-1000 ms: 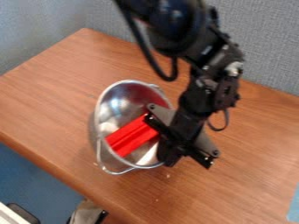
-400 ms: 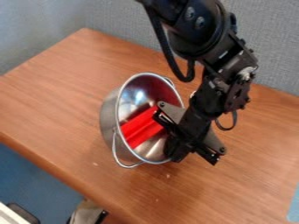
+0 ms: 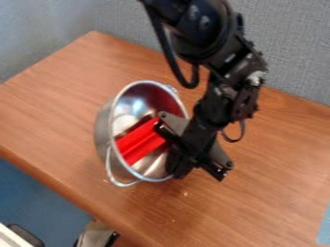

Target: Move the red object from the metal pot to the table

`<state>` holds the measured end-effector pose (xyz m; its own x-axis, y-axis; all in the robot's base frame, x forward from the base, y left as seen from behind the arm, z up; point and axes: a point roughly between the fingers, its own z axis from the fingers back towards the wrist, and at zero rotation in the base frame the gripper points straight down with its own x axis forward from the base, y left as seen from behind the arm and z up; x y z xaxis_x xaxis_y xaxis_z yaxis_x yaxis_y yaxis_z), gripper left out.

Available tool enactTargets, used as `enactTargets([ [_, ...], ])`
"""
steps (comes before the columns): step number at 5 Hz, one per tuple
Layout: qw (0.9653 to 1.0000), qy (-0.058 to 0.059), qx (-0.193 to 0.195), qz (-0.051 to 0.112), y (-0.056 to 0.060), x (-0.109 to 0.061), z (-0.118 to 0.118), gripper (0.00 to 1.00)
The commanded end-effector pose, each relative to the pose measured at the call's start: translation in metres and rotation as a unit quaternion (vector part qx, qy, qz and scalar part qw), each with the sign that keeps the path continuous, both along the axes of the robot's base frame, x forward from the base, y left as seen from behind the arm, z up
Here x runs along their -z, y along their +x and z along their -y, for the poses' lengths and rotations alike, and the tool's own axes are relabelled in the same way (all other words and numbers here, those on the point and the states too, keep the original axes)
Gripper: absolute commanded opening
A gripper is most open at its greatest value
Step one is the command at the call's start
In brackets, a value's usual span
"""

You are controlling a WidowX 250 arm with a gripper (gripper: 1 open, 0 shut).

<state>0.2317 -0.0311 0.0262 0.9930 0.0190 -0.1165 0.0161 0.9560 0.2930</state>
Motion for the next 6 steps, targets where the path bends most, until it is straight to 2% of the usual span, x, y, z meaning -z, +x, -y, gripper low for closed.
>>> enactTargets([
  [1, 0.9982, -0.03, -0.036, -0.037, -0.023, 0.003, 0.0, 0.0],
  [3, 0.9941, -0.024, -0.075, -0.075, -0.038, -0.003, -0.021, 0.0],
  [6, 0.9907, -0.04, -0.107, -0.073, -0.024, -0.016, -0.009, 0.0],
])
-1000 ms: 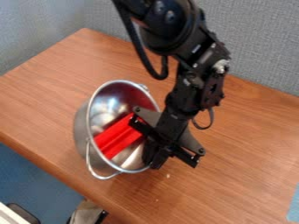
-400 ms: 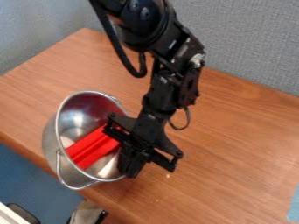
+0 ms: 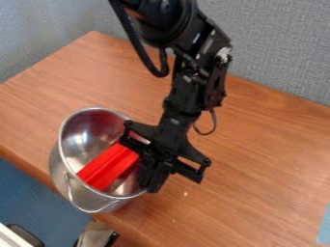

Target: Move the red object from the metal pot to the table

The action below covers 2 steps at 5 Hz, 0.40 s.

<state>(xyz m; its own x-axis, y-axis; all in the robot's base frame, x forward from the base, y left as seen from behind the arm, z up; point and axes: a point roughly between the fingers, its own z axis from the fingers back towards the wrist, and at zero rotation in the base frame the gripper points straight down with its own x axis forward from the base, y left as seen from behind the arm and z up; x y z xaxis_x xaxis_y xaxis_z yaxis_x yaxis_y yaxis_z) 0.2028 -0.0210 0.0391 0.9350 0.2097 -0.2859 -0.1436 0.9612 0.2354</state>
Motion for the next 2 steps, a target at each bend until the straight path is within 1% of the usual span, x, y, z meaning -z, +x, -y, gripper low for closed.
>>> enactTargets([
  [1, 0.9997, 0.017, 0.009, 0.015, 0.01, -0.003, 0.009, 0.0],
  [2, 0.9995, 0.004, 0.03, 0.011, 0.023, 0.0, -0.01, 0.0],
])
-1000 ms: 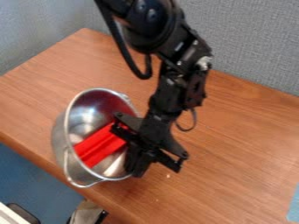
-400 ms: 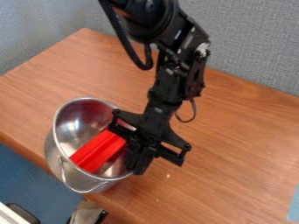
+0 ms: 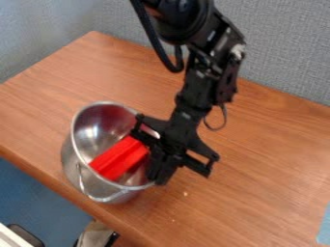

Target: Move the red object from the metal pot to the table

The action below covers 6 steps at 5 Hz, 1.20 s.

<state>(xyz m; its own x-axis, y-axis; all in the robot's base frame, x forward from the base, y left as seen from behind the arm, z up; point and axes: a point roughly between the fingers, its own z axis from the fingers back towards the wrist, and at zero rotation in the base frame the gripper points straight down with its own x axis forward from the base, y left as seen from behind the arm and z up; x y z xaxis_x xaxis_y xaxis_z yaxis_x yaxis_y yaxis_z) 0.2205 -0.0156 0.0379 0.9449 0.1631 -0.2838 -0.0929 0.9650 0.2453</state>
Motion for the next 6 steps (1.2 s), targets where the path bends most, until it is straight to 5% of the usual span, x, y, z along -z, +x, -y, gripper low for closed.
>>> enactTargets([
  [1, 0.9996, -0.006, 0.026, 0.01, 0.015, 0.01, -0.012, 0.0],
  [2, 0.9987, -0.015, 0.048, 0.01, 0.022, 0.019, -0.018, 0.0],
  [5, 0.9878, 0.026, 0.153, -0.002, -0.032, 0.025, 0.006, 0.0],
  [6, 0.9809, 0.032, 0.192, -0.004, -0.027, 0.03, 0.019, 0.0],
])
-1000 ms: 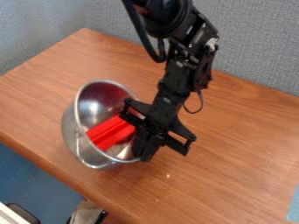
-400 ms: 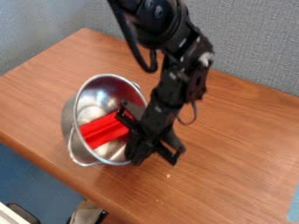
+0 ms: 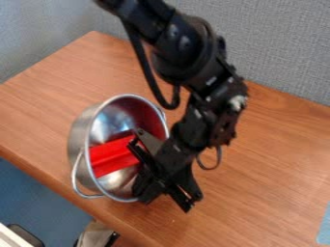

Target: Move the red object from the metal pot to the table

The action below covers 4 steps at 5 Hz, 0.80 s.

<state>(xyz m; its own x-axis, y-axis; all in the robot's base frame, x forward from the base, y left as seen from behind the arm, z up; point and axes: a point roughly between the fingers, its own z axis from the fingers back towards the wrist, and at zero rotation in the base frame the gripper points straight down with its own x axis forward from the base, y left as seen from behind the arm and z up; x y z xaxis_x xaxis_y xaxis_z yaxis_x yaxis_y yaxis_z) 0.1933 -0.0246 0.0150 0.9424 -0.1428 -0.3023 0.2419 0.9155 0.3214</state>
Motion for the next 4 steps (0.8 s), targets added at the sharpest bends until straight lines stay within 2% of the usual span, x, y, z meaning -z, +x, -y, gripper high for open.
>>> enactTargets([
  [1, 0.9987, -0.005, 0.05, 0.002, 0.008, 0.01, 0.018, 0.0],
  [2, 0.9992, -0.006, 0.037, 0.016, 0.008, 0.006, 0.001, 0.0],
  [3, 0.9996, -0.004, 0.01, 0.027, 0.001, -0.01, -0.016, 0.0],
  [4, 0.9984, -0.011, 0.015, 0.054, -0.002, -0.004, -0.04, 1.0],
])
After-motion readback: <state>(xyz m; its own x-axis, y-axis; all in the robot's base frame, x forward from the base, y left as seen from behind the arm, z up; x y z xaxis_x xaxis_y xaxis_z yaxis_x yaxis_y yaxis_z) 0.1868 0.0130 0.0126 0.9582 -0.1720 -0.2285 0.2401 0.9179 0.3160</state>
